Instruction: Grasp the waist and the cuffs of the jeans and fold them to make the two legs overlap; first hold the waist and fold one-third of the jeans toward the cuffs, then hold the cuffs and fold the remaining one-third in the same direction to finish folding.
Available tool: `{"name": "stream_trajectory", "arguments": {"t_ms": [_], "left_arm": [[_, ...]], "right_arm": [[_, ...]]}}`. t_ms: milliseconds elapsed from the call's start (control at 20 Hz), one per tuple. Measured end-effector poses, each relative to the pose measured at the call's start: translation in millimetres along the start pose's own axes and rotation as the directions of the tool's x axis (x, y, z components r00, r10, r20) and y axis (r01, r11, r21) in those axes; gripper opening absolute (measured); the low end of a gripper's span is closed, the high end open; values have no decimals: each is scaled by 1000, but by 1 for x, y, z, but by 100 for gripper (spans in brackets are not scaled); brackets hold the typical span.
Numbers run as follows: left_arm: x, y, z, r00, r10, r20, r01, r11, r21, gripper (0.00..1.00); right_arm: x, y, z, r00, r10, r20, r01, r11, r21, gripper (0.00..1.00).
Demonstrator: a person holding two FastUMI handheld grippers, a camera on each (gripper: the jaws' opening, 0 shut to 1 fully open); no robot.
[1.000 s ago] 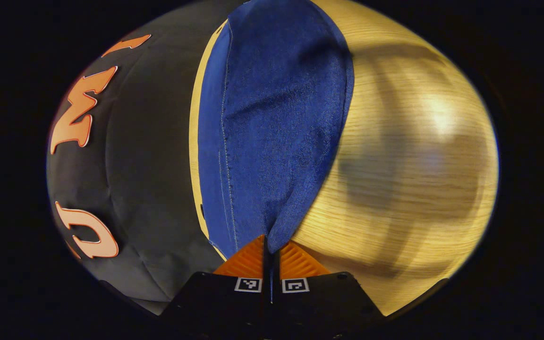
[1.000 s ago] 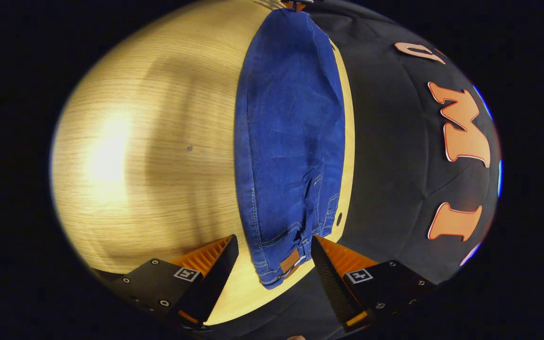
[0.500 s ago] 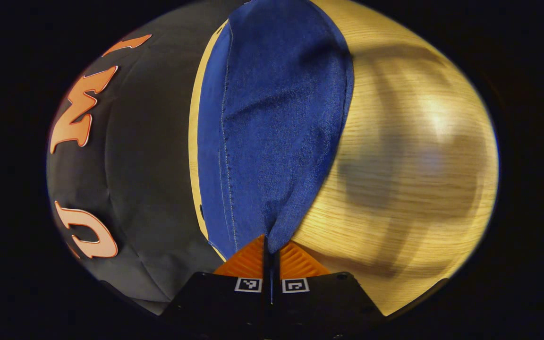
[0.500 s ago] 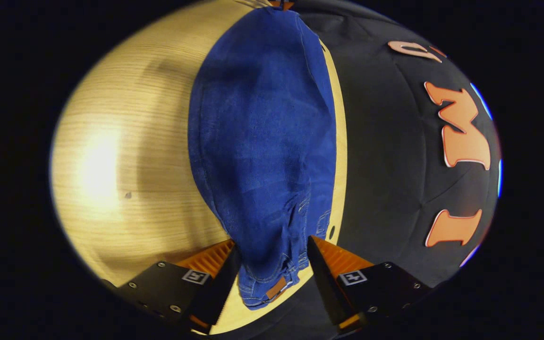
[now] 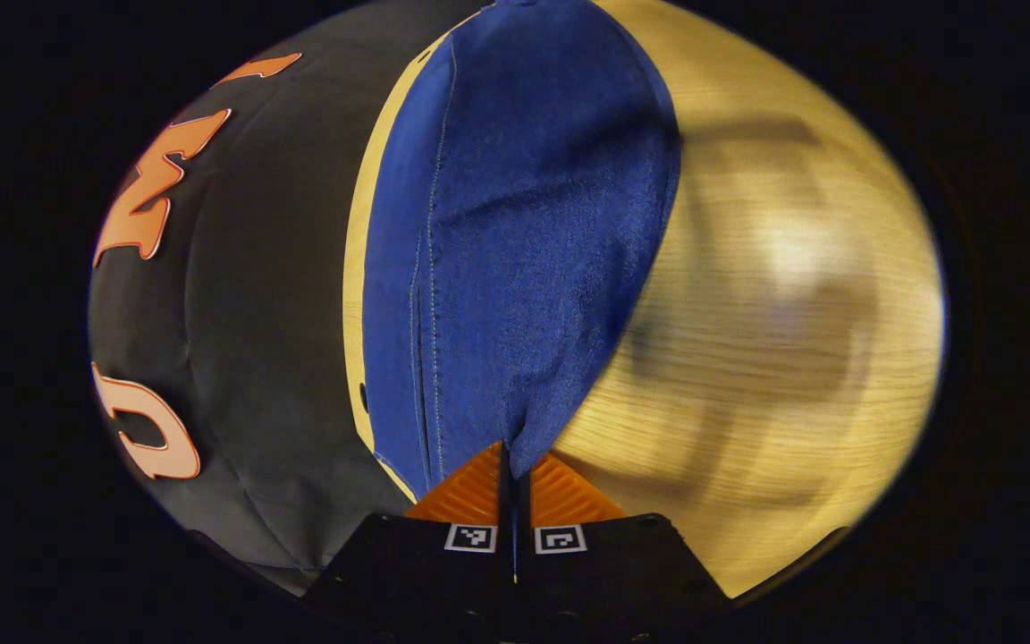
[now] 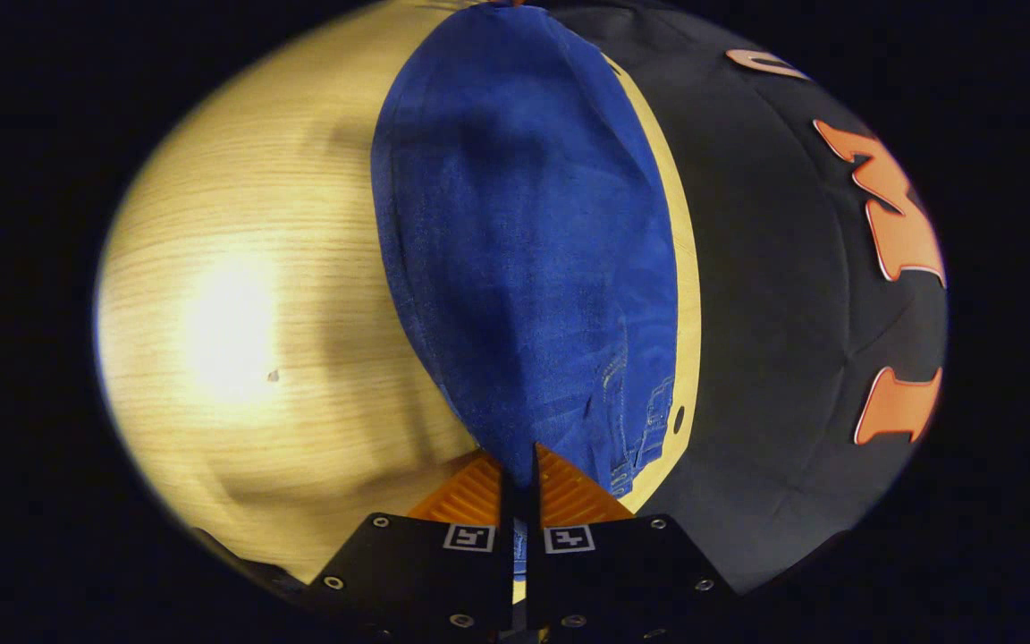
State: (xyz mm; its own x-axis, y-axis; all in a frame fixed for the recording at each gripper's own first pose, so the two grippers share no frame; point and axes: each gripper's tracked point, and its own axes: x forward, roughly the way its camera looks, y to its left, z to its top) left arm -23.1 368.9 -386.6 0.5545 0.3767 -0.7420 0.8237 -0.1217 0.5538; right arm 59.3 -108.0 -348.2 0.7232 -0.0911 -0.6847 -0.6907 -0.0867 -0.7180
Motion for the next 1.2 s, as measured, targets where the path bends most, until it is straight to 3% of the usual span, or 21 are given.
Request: {"name": "stream_trajectory", "arguments": {"t_ms": [100, 250, 600, 850, 1000, 1100, 1200], "left_arm": [[-10, 5, 2, 1000, -8, 7, 8, 1000, 0, 2], [-41, 10, -4, 999, -36, 18, 36, 999, 8, 1], [-127, 4, -25, 991, -134, 0, 133, 988, 84, 1], [-127, 39, -19, 970, -243, 0, 242, 968, 63, 1], [-132, 75, -17, 958, -287, -1, 286, 953, 102, 1], [-122, 99, -13, 941, -338, -5, 337, 935, 108, 1], [-102, 125, -5, 927, -375, -15, 374, 921, 112, 1]], "right_arm": [[-13, 0, 1, 1000, 27, -4, -27, 1000, 7, 10], [-46, 22, -4, 995, 100, -2, -100, 995, 11, 6], [-116, 43, 1, 952, 307, 15, -307, 950, 63, 6], [-135, 28, 14, 905, 423, 39, -424, 892, 157, 6], [-129, 8, 10, 882, 468, 57, -468, 853, 232, 6], [-122, -5, 8, 862, 502, 75, -500, 815, 293, 6], [-112, -10, 5, 817, 569, 94, -564, 753, 339, 6]]}}
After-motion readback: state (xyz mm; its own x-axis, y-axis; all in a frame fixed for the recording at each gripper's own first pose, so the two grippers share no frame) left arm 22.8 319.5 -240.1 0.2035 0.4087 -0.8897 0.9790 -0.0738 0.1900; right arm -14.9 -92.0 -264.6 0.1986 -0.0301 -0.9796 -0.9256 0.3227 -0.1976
